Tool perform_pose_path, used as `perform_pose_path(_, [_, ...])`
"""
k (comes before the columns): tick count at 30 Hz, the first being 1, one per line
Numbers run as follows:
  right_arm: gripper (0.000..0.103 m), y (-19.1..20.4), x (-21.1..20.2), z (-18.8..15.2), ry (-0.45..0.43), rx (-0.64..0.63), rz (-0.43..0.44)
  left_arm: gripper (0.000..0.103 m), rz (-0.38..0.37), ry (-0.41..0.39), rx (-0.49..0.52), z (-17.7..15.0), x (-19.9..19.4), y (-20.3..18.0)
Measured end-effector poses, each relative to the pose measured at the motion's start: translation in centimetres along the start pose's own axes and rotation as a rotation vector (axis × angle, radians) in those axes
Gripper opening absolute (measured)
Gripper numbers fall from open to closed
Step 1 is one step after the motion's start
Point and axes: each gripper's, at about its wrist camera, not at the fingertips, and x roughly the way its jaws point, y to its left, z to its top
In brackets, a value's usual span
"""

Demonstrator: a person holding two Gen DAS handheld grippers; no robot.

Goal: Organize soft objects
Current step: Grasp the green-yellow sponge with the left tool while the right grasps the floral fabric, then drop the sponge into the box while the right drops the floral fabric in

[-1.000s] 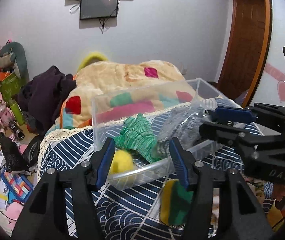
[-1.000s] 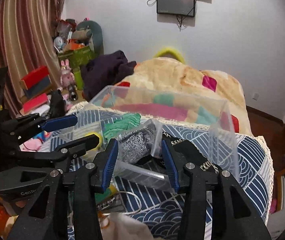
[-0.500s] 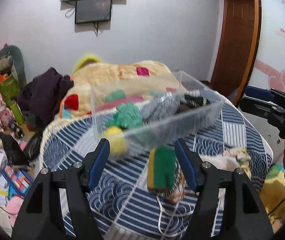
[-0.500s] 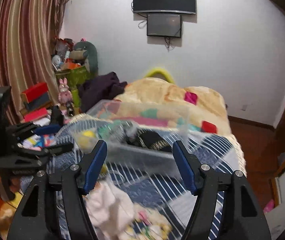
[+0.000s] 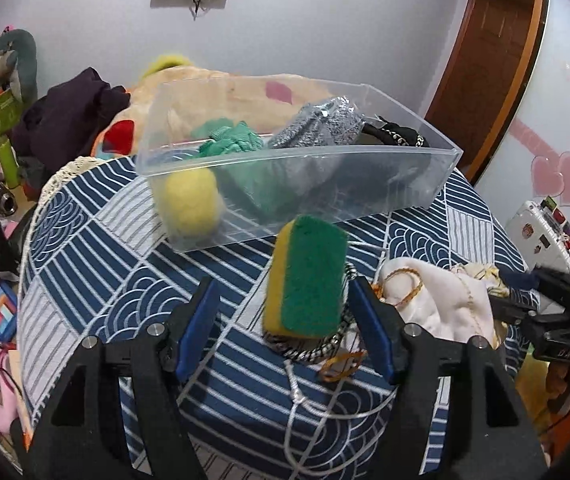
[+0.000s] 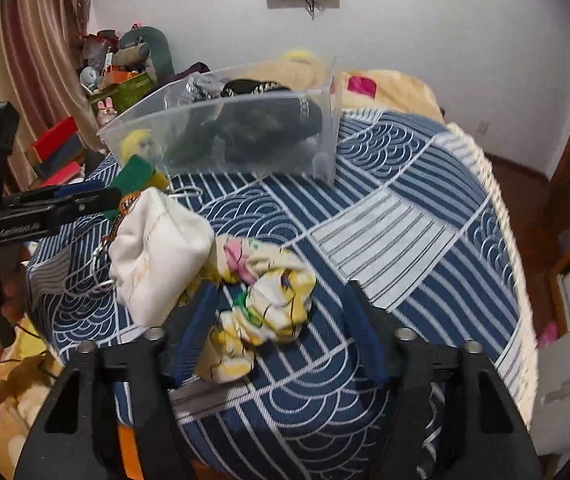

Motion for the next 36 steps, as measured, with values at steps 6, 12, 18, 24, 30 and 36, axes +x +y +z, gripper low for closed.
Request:
perform_pose_path(6, [0.019,0.2,0.2,-0.7,-0.008,-0.004,0.017,0.044,-0.017,-0.003,0.023,0.2,0.8,-0.8])
perform_pose_path(12, [0.014,-0.4,-1.6,-0.5,-0.082,0.02,-0.02,0.033,-0.011,-0.017,0.046,-0.1,0.8,-0.9])
perform_pose_path(18, [0.013,-1.0,-3.7,0.6,-0.158,0.028,-0.066,0.032,-0.003,-0.071,0.053,0.2,-1.5,-0.6])
perform_pose_path(24, [0.013,-0.8,-5.4,2.3,-0.233,0.035,-0.067,0.032,-0.01,-0.156,0.053,1.6,-4.7,-0.7])
perform_pose_path(30, [0.013,0.1,-6.5,5.2,-0.324,0.021,-0.056,0.032,0.009,-0.241,0.06,3.7,-7.3,-0.7])
perform_pose_path(36, [0.013,0.9,-6.7,8.3,-0.396,0.007,-0.032,0.032,0.036,-0.299,0.047,6.0,-8.1,0.1])
